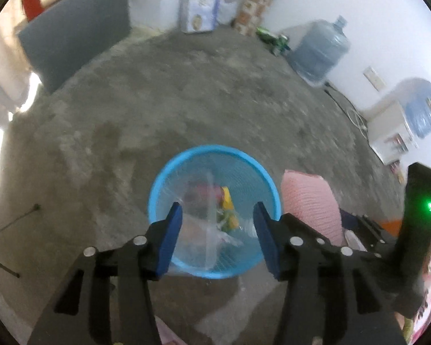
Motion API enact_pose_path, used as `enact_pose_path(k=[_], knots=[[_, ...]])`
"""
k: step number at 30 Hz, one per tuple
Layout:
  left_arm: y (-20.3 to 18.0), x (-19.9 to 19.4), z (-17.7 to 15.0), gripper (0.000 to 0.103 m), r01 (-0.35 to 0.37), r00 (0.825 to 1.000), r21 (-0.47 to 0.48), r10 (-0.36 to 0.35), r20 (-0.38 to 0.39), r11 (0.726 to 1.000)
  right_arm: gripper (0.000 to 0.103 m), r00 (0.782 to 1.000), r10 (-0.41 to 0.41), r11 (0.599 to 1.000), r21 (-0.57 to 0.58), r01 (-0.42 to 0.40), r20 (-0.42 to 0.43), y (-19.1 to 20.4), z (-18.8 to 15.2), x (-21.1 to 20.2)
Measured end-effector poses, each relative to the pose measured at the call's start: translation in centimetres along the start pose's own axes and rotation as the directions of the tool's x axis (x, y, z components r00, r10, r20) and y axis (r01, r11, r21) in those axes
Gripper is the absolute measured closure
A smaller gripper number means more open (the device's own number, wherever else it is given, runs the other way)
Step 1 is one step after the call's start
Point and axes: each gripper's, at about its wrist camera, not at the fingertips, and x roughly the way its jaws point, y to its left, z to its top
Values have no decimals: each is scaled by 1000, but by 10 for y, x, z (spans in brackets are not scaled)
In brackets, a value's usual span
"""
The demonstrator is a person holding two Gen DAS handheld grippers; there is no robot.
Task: Collect trash
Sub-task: 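Open both tools to drop the packet and container into the wastebasket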
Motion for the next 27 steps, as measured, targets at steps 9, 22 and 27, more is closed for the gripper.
enact_pose_path(k=[9,22,27], knots=[[6,-13,-2,43,-33,999,41,33,21,999,20,1000,-8,1000,21,8,-21,-7,-3,17],[22,-28,-11,39,-51,998,-3,51,34,999,20,1000,14,1000,23,-14,-16,-11,1,21],[31,-61,-25,39,0,997,-15,1,73,1000,20,993,54,997,63,-48,-106,-18,-4,44]])
